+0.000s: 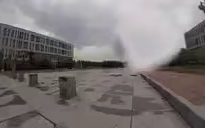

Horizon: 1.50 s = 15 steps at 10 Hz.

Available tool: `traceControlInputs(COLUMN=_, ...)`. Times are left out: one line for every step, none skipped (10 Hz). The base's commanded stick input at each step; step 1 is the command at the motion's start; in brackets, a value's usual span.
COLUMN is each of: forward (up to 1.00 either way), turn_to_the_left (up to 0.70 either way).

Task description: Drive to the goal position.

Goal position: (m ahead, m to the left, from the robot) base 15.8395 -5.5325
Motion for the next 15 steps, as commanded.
traceControlInputs(forward=0.70, turn_to_the_left=0.00)
traceControlInputs(forward=0.70, turn_to_the_left=0.00)
traceControlInputs(forward=0.70, turn_to_the_left=0.00)
traceControlInputs(forward=0.70, turn_to_the_left=0.00)
traceControlInputs(forward=0.70, turn_to_the_left=0.00)
traceControlInputs(forward=0.70, turn_to_the_left=0.00)
traceControlInputs(forward=0.70, turn_to_the_left=0.00)
traceControlInputs(forward=0.70, turn_to_the_left=0.00)
traceControlInputs(forward=0.70, turn_to_the_left=0.00)
traceControlInputs(forward=0.70, turn_to_the_left=0.00)
traceControlInputs(forward=0.70, turn_to_the_left=0.00)
traceControlInputs(forward=0.70, turn_to_the_left=0.00)
traceControlInputs(forward=0.70, turn_to_the_left=0.00)
traceControlInputs(forward=0.70, turn_to_the_left=0.00)
traceControlInputs(forward=0.70, turn_to_the_left=0.00)
